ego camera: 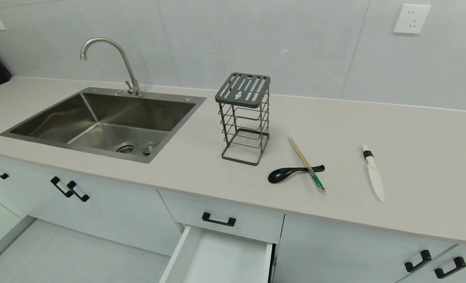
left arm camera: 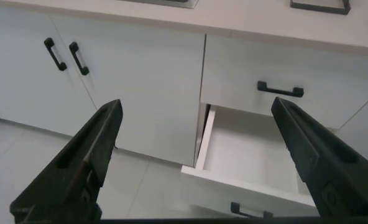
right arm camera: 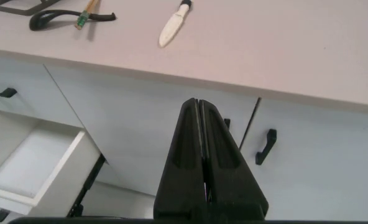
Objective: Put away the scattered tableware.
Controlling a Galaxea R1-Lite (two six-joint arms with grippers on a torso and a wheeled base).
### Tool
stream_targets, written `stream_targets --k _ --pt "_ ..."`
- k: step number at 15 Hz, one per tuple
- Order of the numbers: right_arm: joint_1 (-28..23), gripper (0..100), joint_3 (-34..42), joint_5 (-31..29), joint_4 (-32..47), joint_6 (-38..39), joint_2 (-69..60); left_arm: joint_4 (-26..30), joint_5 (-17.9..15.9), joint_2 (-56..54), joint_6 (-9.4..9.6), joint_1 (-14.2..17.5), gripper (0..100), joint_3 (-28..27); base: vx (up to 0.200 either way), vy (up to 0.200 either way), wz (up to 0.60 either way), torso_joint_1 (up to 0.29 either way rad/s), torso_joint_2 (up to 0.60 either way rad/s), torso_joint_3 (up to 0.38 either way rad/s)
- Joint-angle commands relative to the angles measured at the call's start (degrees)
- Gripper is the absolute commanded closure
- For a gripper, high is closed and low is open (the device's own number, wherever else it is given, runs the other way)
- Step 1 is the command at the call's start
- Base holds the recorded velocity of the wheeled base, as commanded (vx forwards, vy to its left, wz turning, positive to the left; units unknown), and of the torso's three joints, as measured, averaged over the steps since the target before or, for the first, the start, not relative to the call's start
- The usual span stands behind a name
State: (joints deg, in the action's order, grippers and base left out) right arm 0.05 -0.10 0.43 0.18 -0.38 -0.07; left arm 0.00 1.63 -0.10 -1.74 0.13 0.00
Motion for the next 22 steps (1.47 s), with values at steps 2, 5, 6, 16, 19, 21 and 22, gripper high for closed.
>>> stream_targets --k 2,5,6,16,19,21,22 --pt "0.0 100 0.0 0.0 0.0 0.0 0.1 0.0 0.0 0.1 -0.01 0.0 0 0.0 0.0 0.0 0.0 0.073 -0.15 -0.073" --pt "0.0 100 0.0 0.0 0.0 -0.1 0.1 0.0 0.0 0.1 -0.01 0.0 0 0.0 0.0 0.0 0.0 0.017 -0.02 -0.011" --pt "0.0 100 0.0 0.0 0.0 -0.1 0.1 0.0 0.0 0.1 -0.01 0.0 0 0.0 0.0 0.0 0.0 0.0 0.0 0.0" --pt "0.0 0 0.0 0.4 0.0 -0.7 0.1 0.0 0.0 0.1 -0.01 0.0 0 0.0 0.0 0.0 0.0 0.0 0.0 0.0" --pt "0.0 0 0.1 4.6 -8.6 -1.5 0.1 0.0 0.0 0.1 -0.01 0.0 0 0.0 0.0 0.0 0.0 0.0 0.0 0.0" --pt "2.9 0 -5.6 11.4 -14.9 -0.8 8.4 0.0 0.0 0.1 -0.01 0.0 0 0.0 0.0 0.0 0.0 0.0 0.0 0.0" --pt "5.4 0 -9.3 12.6 -14.9 1.7 14.8 0.0 0.0 0.1 -0.01 0.0 0 0.0 0.0 0.0 0.0 0.0 0.0 0.0"
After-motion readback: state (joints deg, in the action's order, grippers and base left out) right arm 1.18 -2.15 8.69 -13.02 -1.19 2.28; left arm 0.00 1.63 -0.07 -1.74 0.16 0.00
